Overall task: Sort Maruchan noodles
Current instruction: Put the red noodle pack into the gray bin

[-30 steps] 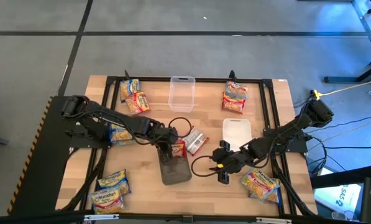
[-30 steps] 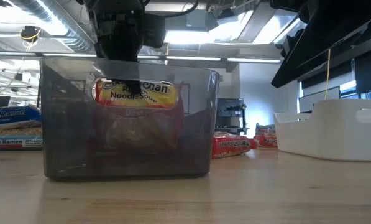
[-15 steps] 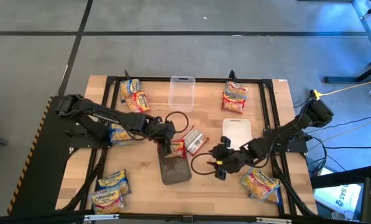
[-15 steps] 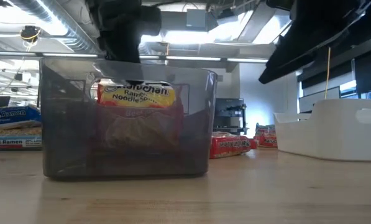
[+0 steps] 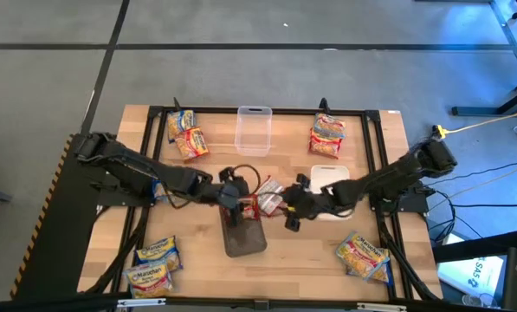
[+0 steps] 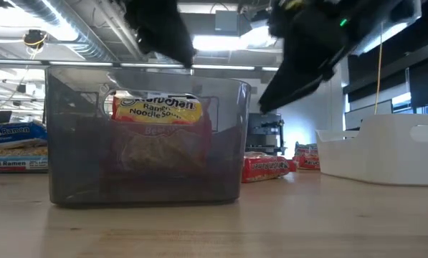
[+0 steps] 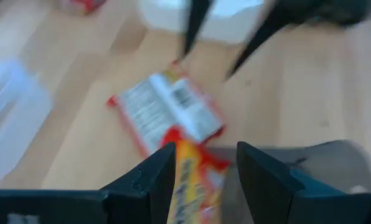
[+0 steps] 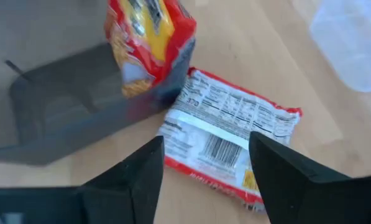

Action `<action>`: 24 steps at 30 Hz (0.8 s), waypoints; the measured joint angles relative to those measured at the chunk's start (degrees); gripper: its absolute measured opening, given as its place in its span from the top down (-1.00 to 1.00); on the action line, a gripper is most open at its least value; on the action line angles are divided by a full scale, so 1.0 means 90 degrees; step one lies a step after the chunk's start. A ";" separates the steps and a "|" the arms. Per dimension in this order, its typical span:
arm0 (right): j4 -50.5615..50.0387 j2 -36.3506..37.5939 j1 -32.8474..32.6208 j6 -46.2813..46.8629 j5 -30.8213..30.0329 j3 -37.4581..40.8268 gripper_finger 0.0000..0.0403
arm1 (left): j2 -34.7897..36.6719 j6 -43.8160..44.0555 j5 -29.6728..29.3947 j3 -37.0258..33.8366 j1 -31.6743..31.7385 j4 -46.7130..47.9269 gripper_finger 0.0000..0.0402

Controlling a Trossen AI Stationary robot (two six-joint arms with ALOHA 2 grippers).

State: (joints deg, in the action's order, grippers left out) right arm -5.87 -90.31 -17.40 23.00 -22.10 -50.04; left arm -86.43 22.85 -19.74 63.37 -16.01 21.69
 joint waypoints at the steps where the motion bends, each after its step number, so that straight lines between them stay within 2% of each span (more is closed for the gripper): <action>1: 0.0134 -0.0138 0.0132 -0.0093 0.0180 0.0000 0.00 | -0.0062 -0.0066 -0.0071 0.0001 -0.0093 -0.0260 0.19; 4: 0.0632 -0.0590 0.0497 -0.0199 0.0577 0.0000 0.17 | -0.0228 -0.0138 -0.0252 -0.0005 -0.0338 -0.0616 0.19; 9: 0.0574 -0.1065 0.0888 -0.0247 0.0890 0.0004 0.57 | -0.0470 -0.0153 -0.0268 0.0001 -0.0514 -0.1062 0.19; 15: 0.0020 -0.1011 0.0724 -0.0616 0.1223 -0.0029 0.92 | -0.0544 0.0105 -0.0265 0.0001 -0.0559 -0.1068 0.19; 18: -0.0291 -0.0907 0.0400 -0.0528 0.1313 -0.0027 0.98 | -0.0547 0.0111 -0.0260 0.0000 -0.0584 -0.1062 0.19; 24: -0.0546 -0.0885 -0.0323 0.0091 0.1319 -0.0032 0.96 | -0.0547 0.0224 -0.0253 0.0000 -0.0623 -0.1094 0.19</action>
State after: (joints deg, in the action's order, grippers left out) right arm -10.79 -98.28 -20.31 23.82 -10.23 -50.33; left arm -91.35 24.87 -22.02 63.37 -21.61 11.84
